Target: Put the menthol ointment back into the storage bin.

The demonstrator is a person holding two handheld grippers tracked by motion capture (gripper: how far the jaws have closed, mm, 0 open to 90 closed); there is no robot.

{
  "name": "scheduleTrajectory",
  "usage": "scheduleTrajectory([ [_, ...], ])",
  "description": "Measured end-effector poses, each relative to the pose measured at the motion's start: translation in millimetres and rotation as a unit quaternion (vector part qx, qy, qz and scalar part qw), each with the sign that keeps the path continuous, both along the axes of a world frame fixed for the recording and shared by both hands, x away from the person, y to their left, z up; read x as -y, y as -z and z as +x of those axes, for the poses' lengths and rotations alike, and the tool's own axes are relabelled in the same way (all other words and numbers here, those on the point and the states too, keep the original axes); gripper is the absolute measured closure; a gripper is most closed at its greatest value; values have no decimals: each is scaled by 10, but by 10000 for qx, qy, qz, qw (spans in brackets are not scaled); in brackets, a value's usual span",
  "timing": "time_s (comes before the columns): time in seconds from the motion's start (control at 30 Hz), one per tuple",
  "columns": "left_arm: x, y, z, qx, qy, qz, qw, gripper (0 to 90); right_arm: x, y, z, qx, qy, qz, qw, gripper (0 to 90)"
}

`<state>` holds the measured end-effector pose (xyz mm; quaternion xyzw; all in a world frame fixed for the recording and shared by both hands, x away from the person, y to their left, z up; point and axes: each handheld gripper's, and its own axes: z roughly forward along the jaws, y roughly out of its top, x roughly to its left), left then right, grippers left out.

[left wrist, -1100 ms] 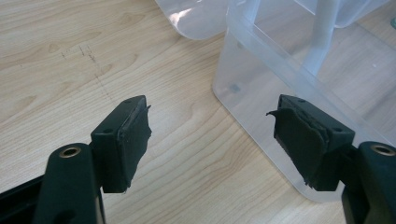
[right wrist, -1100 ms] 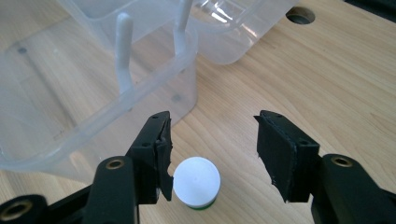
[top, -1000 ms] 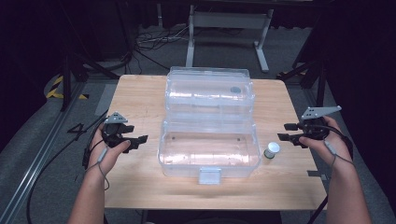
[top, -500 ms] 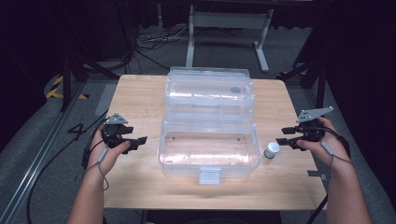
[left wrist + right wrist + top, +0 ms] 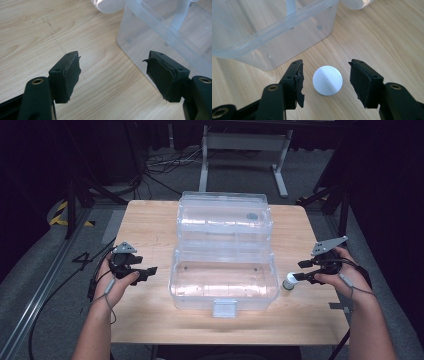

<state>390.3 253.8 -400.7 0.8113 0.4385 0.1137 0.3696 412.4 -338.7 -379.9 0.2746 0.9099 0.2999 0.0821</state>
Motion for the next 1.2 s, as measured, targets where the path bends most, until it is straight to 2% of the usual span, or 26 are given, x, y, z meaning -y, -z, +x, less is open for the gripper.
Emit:
scheduleTrajectory([
  [0.43, -24, 13, -6, -14, -17, 16, 10000, 274, -46, 56, 18, -97, -206, -145, 9996, 440],
  [0.8, -39, 27, -13, -57, -49, 1, 10000, 274, -77, 161, 77, -169, -296, -448, 9984, 438],
  [0.93, -50, 37, -25, -53, -89, -20, 9999, 274, -86, 204, 105, -210, -321, -634, 9973, 430],
  [1.2, -79, 37, -56, -80, -142, -9, 9999, 274, -119, 278, 155, -309, -354, -748, 9961, 425],
])
